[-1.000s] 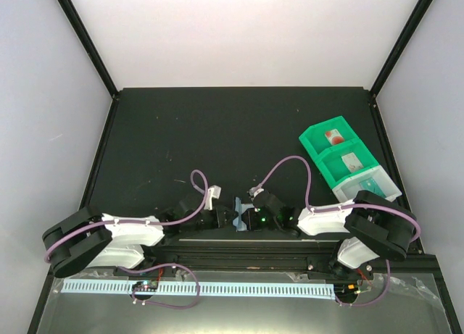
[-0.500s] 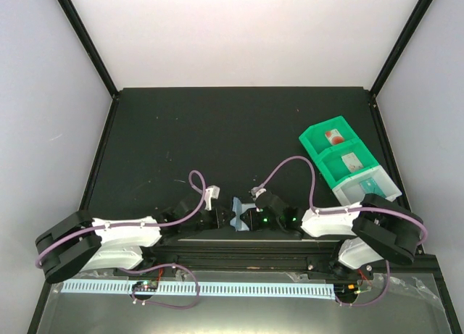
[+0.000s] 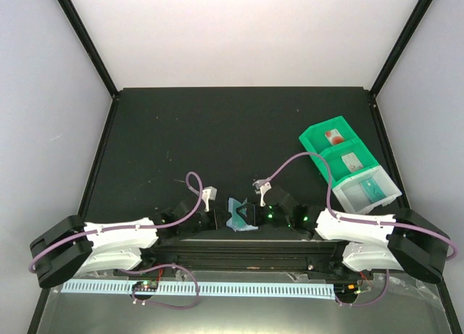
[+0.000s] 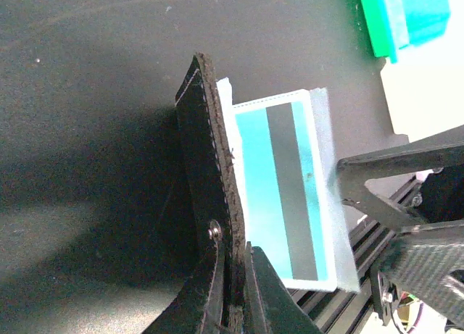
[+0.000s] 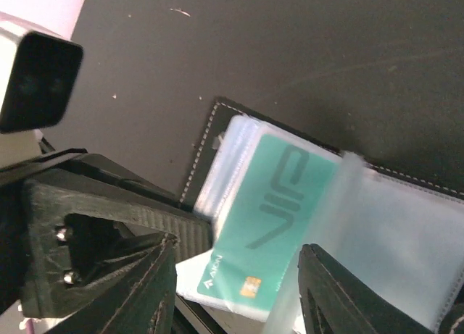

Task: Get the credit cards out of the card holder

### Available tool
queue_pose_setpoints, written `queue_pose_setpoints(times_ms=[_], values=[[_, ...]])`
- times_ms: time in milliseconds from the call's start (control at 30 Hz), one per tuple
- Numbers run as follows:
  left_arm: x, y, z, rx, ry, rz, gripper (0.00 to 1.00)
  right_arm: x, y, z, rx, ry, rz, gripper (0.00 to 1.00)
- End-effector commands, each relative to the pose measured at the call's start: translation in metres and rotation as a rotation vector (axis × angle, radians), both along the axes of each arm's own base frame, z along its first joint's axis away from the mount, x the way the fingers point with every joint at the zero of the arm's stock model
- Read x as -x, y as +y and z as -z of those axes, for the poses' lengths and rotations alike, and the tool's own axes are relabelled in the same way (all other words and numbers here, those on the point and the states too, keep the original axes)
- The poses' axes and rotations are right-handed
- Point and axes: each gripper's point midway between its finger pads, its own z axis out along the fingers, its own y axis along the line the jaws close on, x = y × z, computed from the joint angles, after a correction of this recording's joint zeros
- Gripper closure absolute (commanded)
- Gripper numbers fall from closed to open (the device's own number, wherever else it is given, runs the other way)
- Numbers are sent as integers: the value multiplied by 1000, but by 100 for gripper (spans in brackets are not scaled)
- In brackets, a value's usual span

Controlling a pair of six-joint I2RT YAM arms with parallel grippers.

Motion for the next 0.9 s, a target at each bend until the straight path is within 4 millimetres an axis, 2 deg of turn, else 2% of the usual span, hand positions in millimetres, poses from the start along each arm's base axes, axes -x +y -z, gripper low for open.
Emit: queue_pose_setpoints(times_ms=[0, 167, 433, 567, 700, 867], values=[[-6, -5, -16, 7, -35, -9, 98, -6, 1, -10, 8, -12, 23, 52], [-5, -1, -13, -4, -32, -20, 99, -5, -7, 2, 59, 5, 41, 52], [-7, 21, 5, -14, 11, -134, 98, -10, -31, -12, 128, -69, 80, 56], [-7, 24, 6, -24, 14, -150, 83, -6, -26, -12, 112, -64, 49, 65], [-9, 32, 4, -40, 10, -179, 64, -3, -14, -3, 108, -30, 10, 72], [-13, 54, -6, -134, -18, -243, 57, 1, -7, 15, 143, 23, -20, 76]])
